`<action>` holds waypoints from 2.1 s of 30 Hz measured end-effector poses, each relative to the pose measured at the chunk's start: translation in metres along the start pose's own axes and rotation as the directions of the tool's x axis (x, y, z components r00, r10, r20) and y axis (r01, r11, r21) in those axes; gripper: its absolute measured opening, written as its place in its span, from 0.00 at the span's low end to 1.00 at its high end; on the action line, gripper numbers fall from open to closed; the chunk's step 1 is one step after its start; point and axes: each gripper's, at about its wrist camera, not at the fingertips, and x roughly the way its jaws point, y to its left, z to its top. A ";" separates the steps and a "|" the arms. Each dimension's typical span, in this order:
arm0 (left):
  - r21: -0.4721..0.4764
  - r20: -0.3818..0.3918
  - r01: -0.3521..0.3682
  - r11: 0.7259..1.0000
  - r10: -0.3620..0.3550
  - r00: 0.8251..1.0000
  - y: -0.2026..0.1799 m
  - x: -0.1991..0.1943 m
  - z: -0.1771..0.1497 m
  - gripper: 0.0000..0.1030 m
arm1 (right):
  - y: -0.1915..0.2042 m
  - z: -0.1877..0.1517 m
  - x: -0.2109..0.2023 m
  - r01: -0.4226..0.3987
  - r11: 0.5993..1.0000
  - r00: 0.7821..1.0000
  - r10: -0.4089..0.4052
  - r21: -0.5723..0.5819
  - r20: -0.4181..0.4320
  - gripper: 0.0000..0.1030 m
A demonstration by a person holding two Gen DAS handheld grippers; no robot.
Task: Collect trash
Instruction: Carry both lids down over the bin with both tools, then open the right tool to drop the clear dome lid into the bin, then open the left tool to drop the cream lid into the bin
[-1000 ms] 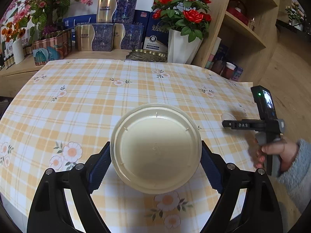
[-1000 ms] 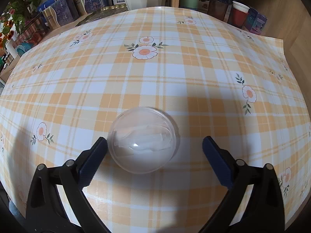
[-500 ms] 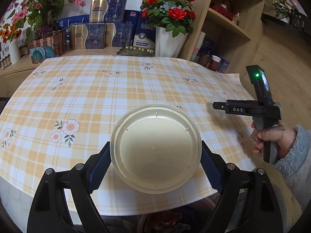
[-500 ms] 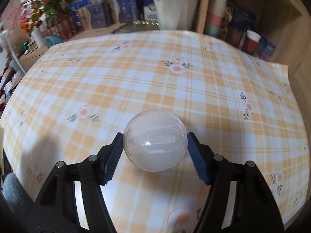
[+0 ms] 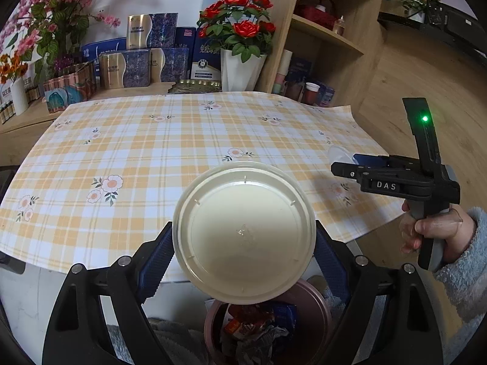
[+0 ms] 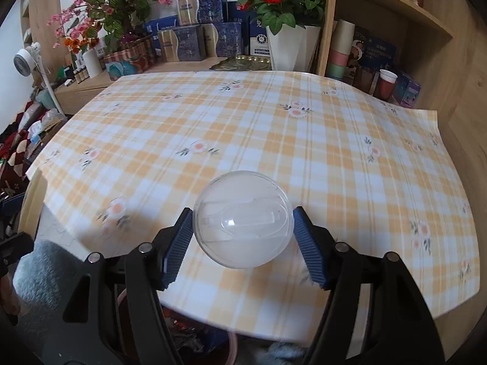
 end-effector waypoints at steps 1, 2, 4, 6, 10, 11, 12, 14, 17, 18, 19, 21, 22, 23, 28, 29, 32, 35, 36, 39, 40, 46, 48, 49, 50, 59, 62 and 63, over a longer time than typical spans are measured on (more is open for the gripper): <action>0.002 0.003 0.002 1.000 -0.002 1.000 -0.002 -0.004 -0.002 0.82 | 0.004 -0.007 -0.007 -0.009 1.000 1.000 0.009 0.005 0.004 0.65; 0.004 0.005 0.004 1.000 -0.004 1.000 -0.004 -0.008 -0.005 0.82 | 0.006 -0.013 -0.011 -0.012 1.000 1.000 0.012 0.008 0.005 0.65; 0.006 0.007 0.007 1.000 -0.007 1.000 -0.006 -0.017 -0.011 0.82 | 0.011 -0.024 -0.017 -0.022 1.000 1.000 0.022 0.015 0.001 0.65; 0.010 0.009 0.008 1.000 -0.009 1.000 -0.008 -0.025 -0.017 0.82 | 0.018 -0.041 -0.022 -0.034 0.999 0.999 0.034 0.022 -0.012 0.65; 0.009 0.002 0.010 1.000 -0.010 1.000 -0.010 -0.035 -0.031 0.82 | 0.032 -0.076 -0.021 -0.053 0.998 0.997 0.055 0.033 -0.053 0.65; 0.005 -0.005 0.010 1.000 -0.010 1.000 -0.009 -0.036 -0.035 0.82 | 0.036 -0.086 -0.018 -0.060 0.997 0.995 0.062 0.039 -0.072 0.65; 0.002 -0.010 0.011 1.000 -0.011 1.000 -0.009 -0.038 -0.038 0.82 | 0.038 -0.095 -0.015 -0.066 0.997 0.994 0.069 0.043 -0.089 0.65; 0.002 -0.020 0.009 1.000 -0.009 1.000 -0.009 -0.039 -0.044 0.82 | 0.045 -0.113 -0.009 -0.076 0.996 0.989 0.082 0.047 -0.123 0.65; 0.012 -0.027 0.007 1.000 -0.007 1.000 -0.011 -0.041 -0.051 0.82 | 0.056 -0.132 0.004 -0.092 0.995 0.979 0.098 0.040 -0.179 0.65; 0.012 -0.028 0.007 1.000 -0.007 1.000 -0.011 -0.042 -0.052 0.82 | 0.058 -0.136 0.006 -0.093 0.995 0.977 0.099 0.036 -0.190 0.65; 0.010 -0.029 0.008 1.000 -0.008 1.000 -0.011 -0.042 -0.054 0.82 | 0.061 -0.140 0.010 -0.097 0.995 0.973 0.102 0.030 -0.206 0.65; 0.001 -0.028 0.007 1.000 -0.007 1.000 -0.011 -0.043 -0.056 0.82 | 0.063 -0.142 0.015 -0.096 0.995 0.969 0.100 0.027 -0.226 0.65; -0.003 -0.029 0.006 1.000 -0.006 1.000 -0.010 -0.043 -0.056 0.82 | 0.063 -0.143 0.018 -0.094 0.995 0.967 0.098 0.028 -0.237 0.65; -0.007 -0.029 0.006 1.000 -0.006 1.000 -0.009 -0.043 -0.057 0.82 | 0.063 -0.144 0.020 -0.093 0.995 0.965 0.098 0.033 -0.245 0.65; -0.007 -0.038 0.003 1.000 -0.003 0.999 -0.007 -0.041 -0.057 0.81 | 0.059 -0.141 0.016 -0.104 0.993 0.969 0.115 0.061 -0.218 0.82; -0.005 -0.042 0.003 1.000 -0.003 0.999 -0.007 -0.040 -0.058 0.81 | 0.056 -0.139 0.014 -0.101 0.993 0.972 0.113 0.066 -0.207 0.82; 0.009 -0.052 0.002 1.000 -0.001 0.999 -0.008 -0.036 -0.061 0.81 | 0.047 -0.135 0.005 -0.094 0.992 0.979 0.108 0.089 -0.174 0.83; 0.036 -0.061 -0.001 0.999 0.003 0.998 -0.010 -0.031 -0.064 0.81 | 0.034 -0.133 -0.005 -0.092 0.989 0.986 0.106 0.118 -0.125 0.86; 0.048 -0.065 -0.002 0.999 0.005 0.998 -0.011 -0.028 -0.065 0.81 | 0.030 -0.132 -0.009 -0.088 0.989 0.989 0.101 0.123 -0.109 0.87; 0.080 -0.077 0.003 0.997 0.003 0.997 -0.014 -0.020 -0.068 0.82 | 0.018 -0.132 -0.022 -0.051 0.991 0.997 0.059 0.126 -0.053 0.90; 0.089 -0.080 0.006 0.996 0.001 0.997 -0.016 -0.018 -0.068 0.82 | 0.014 -0.133 -0.027 -0.027 0.993 0.999 0.031 0.119 -0.029 0.91; 0.167 -0.115 0.051 0.985 -0.032 0.993 -0.028 0.008 -0.074 0.82 | -0.002 -0.144 -0.039 0.036 0.990 0.998 -0.042 0.139 0.039 0.93; 0.183 -0.146 0.066 0.981 -0.039 0.989 -0.033 0.021 -0.078 0.82 | -0.006 -0.147 -0.039 0.043 0.986 0.998 -0.052 0.162 0.047 0.93; 0.186 -0.164 0.074 0.980 -0.043 0.985 -0.035 0.027 -0.082 0.82 | -0.007 -0.148 -0.039 0.047 0.985 0.997 -0.055 0.168 0.046 0.93; 0.187 -0.179 0.078 0.979 -0.044 0.983 -0.036 0.032 -0.085 0.82 | -0.008 -0.149 -0.038 0.050 0.984 0.997 -0.058 0.172 0.044 0.93; 0.226 -0.334 0.076 0.971 0.004 0.943 -0.043 0.068 -0.112 0.82 | -0.005 -0.153 -0.034 0.060 0.984 0.997 -0.067 0.170 0.031 0.93; 0.242 -0.352 0.082 0.967 0.009 0.936 -0.045 0.072 -0.116 0.82 | -0.005 -0.154 -0.034 0.060 0.983 0.997 -0.066 0.174 0.031 0.93; 0.243 -0.356 0.085 0.966 0.007 0.934 -0.045 0.072 -0.116 0.82 | -0.005 -0.154 -0.034 0.059 0.983 0.997 -0.066 0.175 0.031 0.93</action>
